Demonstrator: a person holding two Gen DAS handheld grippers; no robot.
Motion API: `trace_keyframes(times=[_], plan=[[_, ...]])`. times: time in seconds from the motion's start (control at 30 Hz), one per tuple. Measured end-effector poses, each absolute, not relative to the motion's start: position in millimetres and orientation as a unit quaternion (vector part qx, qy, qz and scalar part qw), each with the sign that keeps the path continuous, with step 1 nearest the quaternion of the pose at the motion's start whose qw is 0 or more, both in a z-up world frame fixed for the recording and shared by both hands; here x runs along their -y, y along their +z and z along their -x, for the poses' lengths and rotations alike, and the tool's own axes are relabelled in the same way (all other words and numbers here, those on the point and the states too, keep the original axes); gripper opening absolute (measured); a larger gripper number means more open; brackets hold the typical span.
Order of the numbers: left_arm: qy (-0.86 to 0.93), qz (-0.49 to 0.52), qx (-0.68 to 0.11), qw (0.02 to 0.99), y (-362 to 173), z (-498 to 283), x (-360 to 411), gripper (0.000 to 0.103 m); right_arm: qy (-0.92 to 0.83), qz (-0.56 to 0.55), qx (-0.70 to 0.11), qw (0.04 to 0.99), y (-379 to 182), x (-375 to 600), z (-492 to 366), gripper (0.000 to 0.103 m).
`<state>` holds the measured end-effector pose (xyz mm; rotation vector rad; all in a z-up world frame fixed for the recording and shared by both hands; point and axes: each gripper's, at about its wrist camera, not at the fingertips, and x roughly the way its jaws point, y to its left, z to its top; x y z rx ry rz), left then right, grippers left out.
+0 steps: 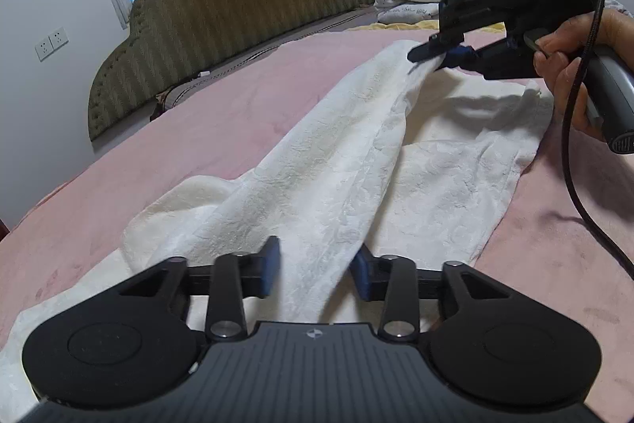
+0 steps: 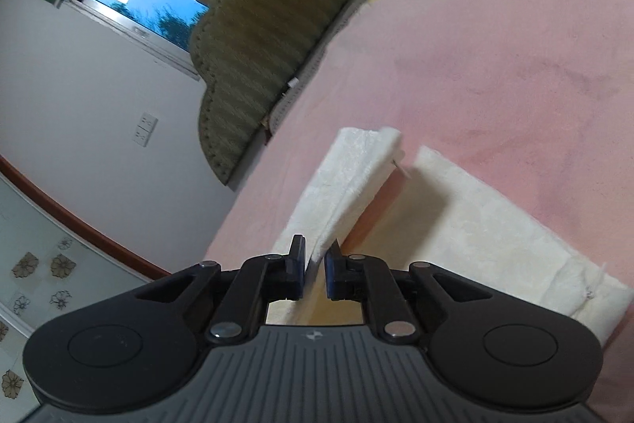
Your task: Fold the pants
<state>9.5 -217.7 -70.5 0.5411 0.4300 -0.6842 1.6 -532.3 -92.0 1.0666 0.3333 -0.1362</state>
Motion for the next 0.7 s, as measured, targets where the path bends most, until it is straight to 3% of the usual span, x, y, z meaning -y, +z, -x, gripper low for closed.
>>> trace_keyframes(times=[0.2, 0.37, 0.57, 0.7], plan=[[-0.327, -0.242, -0.218, 0.887, -67, -21, 217, 0.017, -0.098, -0.541, -0.195, 0.812, -118, 545, -11, 0.011], [-0.321, -0.211, -0.227, 0.895, -62, -26, 213, 0.011, -0.083, -0.514, -0.191, 0.832, -108, 546, -27, 0.01], [-0.268, -0.132, -0.227, 0.927, -25, -61, 202, 0.011, -0.036, -0.421, -0.189, 0.886, -37, 534, -71, 0.009], [-0.221, -0.059, -0.194, 0.954, 11, -76, 187, 0.013, 0.009, -0.358, -0.108, 0.927, 20, 519, -71, 0.009]])
